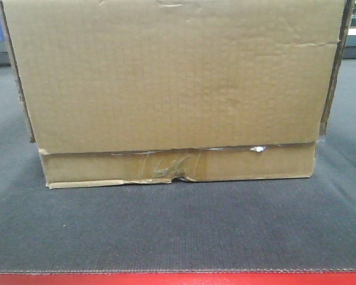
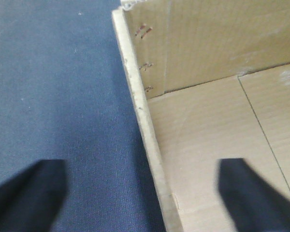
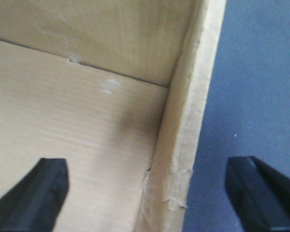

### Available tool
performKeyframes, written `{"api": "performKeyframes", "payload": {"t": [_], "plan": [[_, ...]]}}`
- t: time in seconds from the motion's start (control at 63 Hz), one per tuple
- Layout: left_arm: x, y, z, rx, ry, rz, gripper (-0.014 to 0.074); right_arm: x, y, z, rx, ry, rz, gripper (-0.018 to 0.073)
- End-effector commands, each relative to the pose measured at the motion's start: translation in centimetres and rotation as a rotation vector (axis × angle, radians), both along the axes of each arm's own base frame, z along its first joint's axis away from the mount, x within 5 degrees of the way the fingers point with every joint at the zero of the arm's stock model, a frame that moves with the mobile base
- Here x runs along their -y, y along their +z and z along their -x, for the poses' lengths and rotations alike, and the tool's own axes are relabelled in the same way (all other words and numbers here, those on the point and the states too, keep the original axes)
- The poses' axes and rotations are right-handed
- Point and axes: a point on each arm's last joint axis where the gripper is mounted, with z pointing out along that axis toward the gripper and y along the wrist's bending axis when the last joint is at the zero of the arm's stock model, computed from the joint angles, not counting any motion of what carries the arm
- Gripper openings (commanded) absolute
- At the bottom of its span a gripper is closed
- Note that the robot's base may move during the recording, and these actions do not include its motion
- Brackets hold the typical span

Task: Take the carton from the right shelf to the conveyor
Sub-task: 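Open both grippers and release the carton's side walls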

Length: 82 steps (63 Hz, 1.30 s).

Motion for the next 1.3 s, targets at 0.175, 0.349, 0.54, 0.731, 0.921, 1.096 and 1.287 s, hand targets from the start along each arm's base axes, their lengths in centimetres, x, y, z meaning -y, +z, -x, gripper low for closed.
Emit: {"api": "performKeyframes", "payload": {"t": [0.175, 0.349, 0.54, 0.731, 0.921, 1.096, 1.287], "plan": [[-1.0, 4.4, 2.8, 0.091, 0.011, 0.027, 0.0553, 1.1, 6.2, 2.6, 0.162, -0.024, -0.083, 0.0508], [-3.0, 8.1, 6.3, 0.193, 0.036, 0.042, 0.0356, 2.7, 9.6, 5.5, 0.242, -0.038, -0.110, 0.0147], [-6.7, 9.7, 9.8, 0.267, 0.115, 0.034, 0.0000, 5.9, 10.5, 7.2, 0.257, -0.117, -0.103, -0.0070], [-10.2, 8.3, 13.2, 0.312, 0.217, 0.030, 0.0001, 9.1, 8.6, 8.6, 0.231, -0.210, -0.082, -0.0069], [-11.9, 3.6, 16.8, 0.330, 0.281, 0.063, 0.0001, 10.1, 4.5, 10.9, 0.215, -0.239, -0.069, -0.0069], [-11.6, -0.7, 20.1, 0.433, 0.253, 0.069, 0.0001, 10.5, 0.4, 13.9, 0.268, -0.249, -0.082, -0.0069], [-10.9, -4.8, 24.0, 0.584, 0.208, 0.080, 0.0001, 11.2, -3.1, 18.0, 0.386, -0.258, -0.111, -0.0069]]}}
